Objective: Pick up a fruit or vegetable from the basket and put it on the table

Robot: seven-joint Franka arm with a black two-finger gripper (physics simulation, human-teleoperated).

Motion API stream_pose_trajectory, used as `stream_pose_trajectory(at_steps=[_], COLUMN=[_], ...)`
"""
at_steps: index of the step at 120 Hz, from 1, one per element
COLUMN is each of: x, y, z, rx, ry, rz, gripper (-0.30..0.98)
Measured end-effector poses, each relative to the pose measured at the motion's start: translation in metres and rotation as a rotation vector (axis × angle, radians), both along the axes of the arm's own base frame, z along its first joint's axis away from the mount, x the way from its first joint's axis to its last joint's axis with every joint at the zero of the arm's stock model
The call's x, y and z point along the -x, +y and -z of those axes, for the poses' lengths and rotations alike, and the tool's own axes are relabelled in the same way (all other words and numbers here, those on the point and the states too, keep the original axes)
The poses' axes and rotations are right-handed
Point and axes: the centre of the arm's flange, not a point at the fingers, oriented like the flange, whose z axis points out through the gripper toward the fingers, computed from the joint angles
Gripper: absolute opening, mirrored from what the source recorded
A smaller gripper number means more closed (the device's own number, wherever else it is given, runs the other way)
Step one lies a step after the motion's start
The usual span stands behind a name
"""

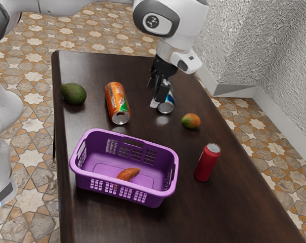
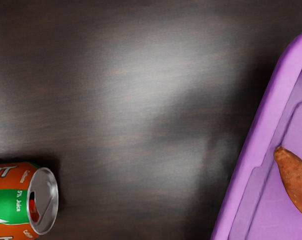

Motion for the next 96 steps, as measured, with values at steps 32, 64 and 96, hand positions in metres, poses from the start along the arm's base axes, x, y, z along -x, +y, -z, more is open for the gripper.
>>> stream_pose_trajectory(at_steps=[32, 64, 96], x=[-0.027, -0.019, 0.029], y=[-0.014, -0.077, -0.075], z=[0.004, 0.024, 0.093], rx=[0.042, 0.105, 0.130], ry=[-0.059, -0.021, 0.082], rz=[-0.066, -0.464, -0.843], gripper=[0.69, 0.69, 0.69])
